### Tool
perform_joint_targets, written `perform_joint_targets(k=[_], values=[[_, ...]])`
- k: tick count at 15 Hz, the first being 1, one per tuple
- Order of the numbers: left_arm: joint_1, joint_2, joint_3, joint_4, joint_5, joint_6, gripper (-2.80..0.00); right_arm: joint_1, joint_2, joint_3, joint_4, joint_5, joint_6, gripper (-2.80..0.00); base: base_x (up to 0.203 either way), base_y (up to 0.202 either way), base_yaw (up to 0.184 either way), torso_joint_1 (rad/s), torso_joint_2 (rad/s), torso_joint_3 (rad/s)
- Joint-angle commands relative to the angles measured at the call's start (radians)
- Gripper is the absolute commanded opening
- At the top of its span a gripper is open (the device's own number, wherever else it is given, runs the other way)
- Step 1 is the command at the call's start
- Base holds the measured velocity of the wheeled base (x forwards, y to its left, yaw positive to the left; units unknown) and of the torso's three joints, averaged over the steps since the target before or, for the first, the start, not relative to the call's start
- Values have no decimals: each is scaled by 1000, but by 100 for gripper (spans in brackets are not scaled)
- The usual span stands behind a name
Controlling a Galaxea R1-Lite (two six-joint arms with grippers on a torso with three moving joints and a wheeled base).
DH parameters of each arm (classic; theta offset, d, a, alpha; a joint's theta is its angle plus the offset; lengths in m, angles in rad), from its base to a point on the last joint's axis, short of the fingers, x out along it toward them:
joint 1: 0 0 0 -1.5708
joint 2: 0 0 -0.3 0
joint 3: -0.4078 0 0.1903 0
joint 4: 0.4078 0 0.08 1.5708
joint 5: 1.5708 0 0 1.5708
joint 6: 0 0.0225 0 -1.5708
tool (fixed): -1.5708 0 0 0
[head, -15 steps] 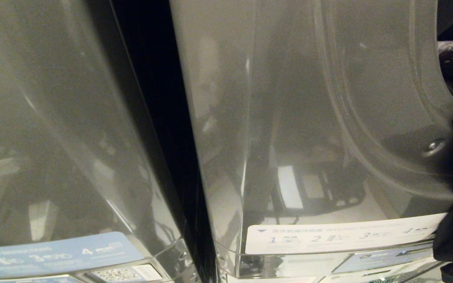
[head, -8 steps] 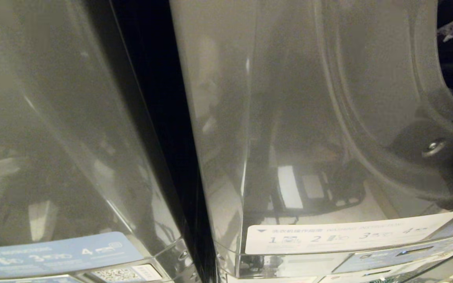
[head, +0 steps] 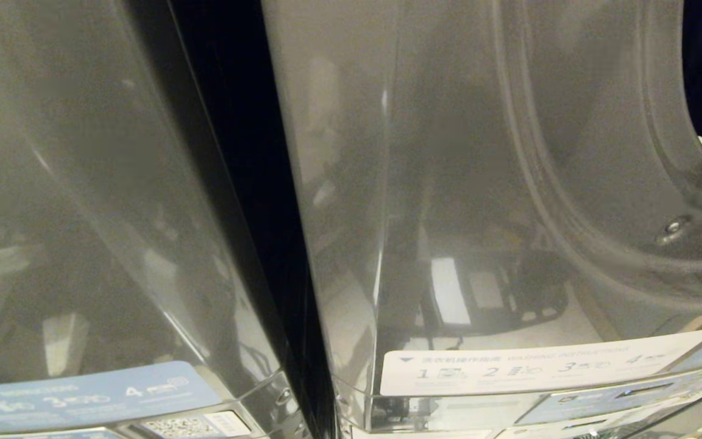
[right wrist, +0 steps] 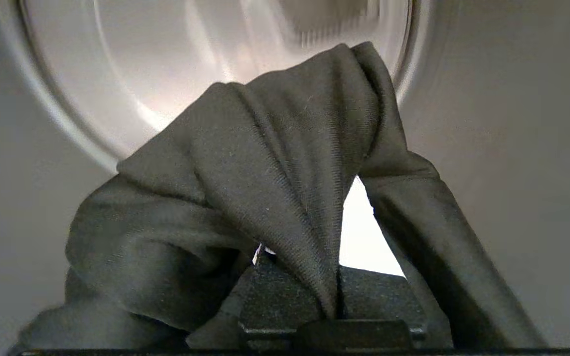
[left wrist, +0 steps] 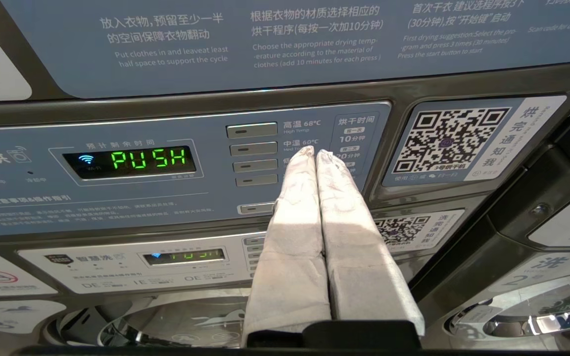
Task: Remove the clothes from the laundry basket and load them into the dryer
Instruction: Put the clothes in the dryer
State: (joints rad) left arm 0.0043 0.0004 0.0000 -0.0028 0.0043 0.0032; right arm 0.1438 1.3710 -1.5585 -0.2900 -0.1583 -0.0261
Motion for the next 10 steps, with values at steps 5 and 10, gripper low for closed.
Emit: perform_joint_targets(k=[5, 10], values=[[0, 0, 0, 0, 0, 0, -280, 0, 307, -374, -48, -7, -65, -280, 0, 0, 0, 0, 0, 0], [0, 0, 0, 0, 0, 0, -280, -3, 505, -400, -168, -18, -103, -280, 0, 0, 0, 0, 0, 0]])
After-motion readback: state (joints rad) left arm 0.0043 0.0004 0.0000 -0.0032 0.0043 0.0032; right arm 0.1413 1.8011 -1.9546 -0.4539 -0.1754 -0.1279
